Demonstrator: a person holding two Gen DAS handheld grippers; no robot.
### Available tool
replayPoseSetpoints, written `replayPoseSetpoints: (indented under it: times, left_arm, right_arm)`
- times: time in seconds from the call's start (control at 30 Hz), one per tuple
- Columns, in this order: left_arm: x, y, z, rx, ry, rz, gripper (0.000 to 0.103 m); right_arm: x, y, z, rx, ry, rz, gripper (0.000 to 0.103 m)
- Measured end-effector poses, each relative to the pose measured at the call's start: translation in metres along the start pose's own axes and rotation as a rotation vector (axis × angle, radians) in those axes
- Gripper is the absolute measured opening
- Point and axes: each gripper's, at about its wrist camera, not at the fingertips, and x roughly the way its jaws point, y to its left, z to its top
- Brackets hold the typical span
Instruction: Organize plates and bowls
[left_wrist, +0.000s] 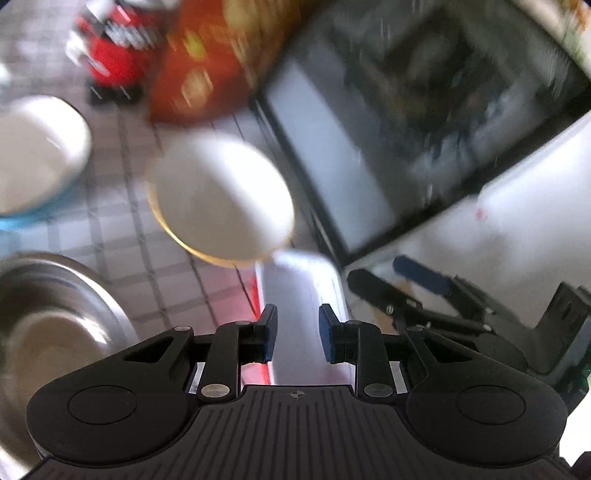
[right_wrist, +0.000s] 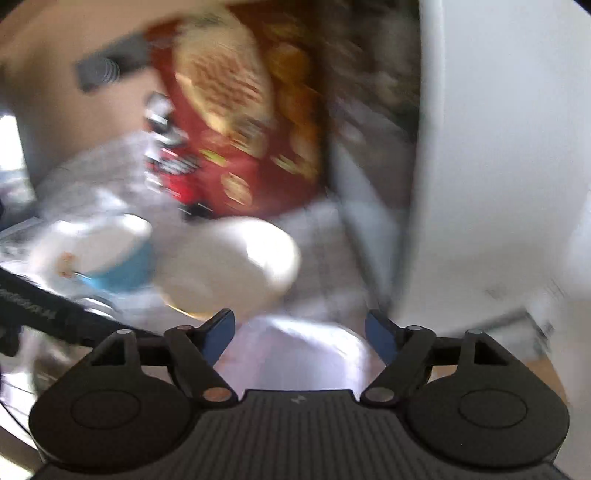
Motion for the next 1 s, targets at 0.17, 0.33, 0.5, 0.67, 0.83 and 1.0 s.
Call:
replayPoseSetpoints:
  times: [0.17,0.33,0.5,0.67,0.83,1.0]
  left_arm:
    - [-0.081,0.037,-0.017,-0.005,-0.225,0.141,0.028]
    - [-0.118,0.093,-0.054,-0.074,-0.211,0.381,0.028]
    - [-0.113,0.132,-0.076,-0.233,-0.152,0.349,0.028]
    - [-0.092,0.136,-0.079,-0.271,-0.141,0.349,0.027]
    - [-0.084,0.142,-0.070,-0.259,-0.142,0.338,0.027]
    - [-0.069,0.135,-0.074,-0.273,-0.055,0.170,0.027]
  right_arm:
    - [0.016,0.061,0.019,-0.015,-0.043,0.153,0.092]
    - [0.058,0.120,0.008,-0.089,0.102,0.189,0.092]
    - [0.086,0.149,-0.021,-0.155,0.229,0.113,0.092]
    - [0.109,0.144,-0.039,-0.056,0.332,0.106,0.064]
    - [0.122,0.142,-0.038,0.040,0.388,0.175,0.049]
    - [0.109,0.141,-0.036,0.032,0.398,0.245,0.047]
